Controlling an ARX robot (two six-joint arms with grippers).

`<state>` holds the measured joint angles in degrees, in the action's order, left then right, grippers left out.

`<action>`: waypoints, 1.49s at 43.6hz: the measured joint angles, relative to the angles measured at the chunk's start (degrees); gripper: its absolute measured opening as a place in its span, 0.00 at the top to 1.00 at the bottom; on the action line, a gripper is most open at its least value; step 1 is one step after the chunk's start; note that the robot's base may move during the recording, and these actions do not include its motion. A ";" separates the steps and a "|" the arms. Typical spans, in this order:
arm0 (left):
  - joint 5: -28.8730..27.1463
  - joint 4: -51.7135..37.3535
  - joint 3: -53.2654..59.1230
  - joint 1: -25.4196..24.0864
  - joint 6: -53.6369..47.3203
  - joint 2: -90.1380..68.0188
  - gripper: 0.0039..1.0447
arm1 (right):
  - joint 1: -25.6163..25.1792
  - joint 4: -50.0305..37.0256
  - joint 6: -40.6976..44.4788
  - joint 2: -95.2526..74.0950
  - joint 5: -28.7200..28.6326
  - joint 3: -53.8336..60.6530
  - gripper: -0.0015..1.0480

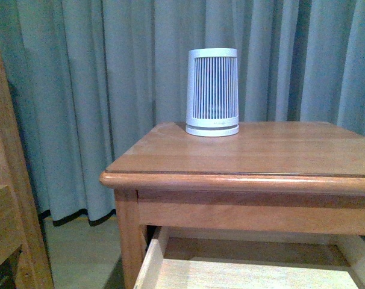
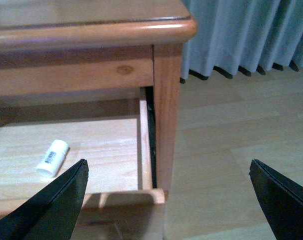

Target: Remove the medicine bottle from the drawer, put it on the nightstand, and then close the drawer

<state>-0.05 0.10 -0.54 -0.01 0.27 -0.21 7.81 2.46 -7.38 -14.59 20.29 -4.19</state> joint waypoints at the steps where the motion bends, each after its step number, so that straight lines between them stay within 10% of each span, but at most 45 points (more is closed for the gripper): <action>1: 0.02 0.00 0.00 0.00 0.00 0.00 0.06 | 0.48 -1.66 -0.31 -2.03 0.13 -0.68 0.07; 9: 0.02 0.00 0.00 0.00 0.00 0.00 0.06 | 5.11 -10.99 -1.20 -17.25 1.38 -8.17 0.07; 41: 0.02 0.00 0.00 0.00 0.02 0.00 0.06 | 9.92 8.57 -13.46 -70.03 -3.54 -42.34 0.07; 65: 0.02 0.00 0.00 0.00 0.00 0.00 0.06 | 13.97 0.48 -14.23 -89.96 2.10 -49.22 0.07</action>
<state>-0.03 0.10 -0.54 -0.01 0.27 -0.21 21.78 2.94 -21.61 -104.55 22.39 -53.41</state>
